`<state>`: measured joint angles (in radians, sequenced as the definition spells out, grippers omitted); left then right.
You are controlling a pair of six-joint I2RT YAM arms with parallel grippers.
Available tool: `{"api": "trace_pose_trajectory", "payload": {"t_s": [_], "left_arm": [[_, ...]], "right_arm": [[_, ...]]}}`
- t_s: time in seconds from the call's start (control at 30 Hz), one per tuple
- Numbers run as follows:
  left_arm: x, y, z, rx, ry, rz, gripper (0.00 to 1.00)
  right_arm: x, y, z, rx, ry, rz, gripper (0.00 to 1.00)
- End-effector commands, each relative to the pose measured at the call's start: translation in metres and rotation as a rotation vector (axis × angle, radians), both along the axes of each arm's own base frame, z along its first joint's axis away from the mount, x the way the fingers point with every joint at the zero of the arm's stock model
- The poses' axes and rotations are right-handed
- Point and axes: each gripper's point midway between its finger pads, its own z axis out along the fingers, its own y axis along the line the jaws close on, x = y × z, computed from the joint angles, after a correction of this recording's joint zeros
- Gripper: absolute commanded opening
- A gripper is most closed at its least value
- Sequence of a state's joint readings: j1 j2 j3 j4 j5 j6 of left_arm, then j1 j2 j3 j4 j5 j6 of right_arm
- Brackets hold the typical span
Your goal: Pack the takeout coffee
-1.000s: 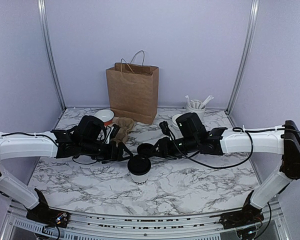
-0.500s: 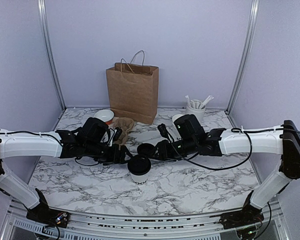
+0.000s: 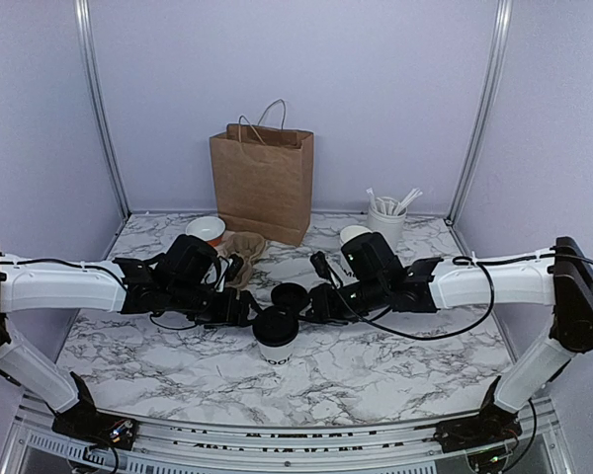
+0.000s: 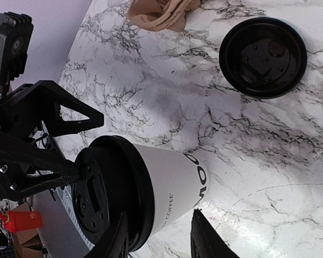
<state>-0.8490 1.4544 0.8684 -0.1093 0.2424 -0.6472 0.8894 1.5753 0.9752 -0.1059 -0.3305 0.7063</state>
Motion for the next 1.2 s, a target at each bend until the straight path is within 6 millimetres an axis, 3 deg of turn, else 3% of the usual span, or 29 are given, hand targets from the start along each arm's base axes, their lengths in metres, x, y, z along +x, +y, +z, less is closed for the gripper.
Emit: {"api": "trace_pose_trajectory", "payload": {"t_s": [0.0, 0.4, 0.73, 1.0, 1.17], "left_arm": [[-0.003, 0.004, -0.010, 0.043, 0.016, 0.003, 0.77], [-0.006, 0.011, -0.024, 0.075, 0.031, 0.015, 0.77], [-0.008, 0.016, -0.037, 0.099, 0.045, 0.021, 0.77], [-0.010, 0.019, -0.044, 0.115, 0.051, 0.023, 0.77], [-0.011, 0.021, -0.047, 0.123, 0.054, 0.024, 0.77]], "right_arm": [[-0.005, 0.003, -0.013, -0.018, 0.014, 0.011, 0.39], [-0.012, -0.008, -0.035, -0.073, 0.044, 0.001, 0.38], [-0.022, -0.024, -0.065, -0.166, 0.073, -0.012, 0.38], [-0.021, -0.023, -0.064, -0.185, 0.065, -0.023, 0.37], [-0.025, -0.028, -0.077, -0.248, 0.077, -0.021, 0.37]]}}
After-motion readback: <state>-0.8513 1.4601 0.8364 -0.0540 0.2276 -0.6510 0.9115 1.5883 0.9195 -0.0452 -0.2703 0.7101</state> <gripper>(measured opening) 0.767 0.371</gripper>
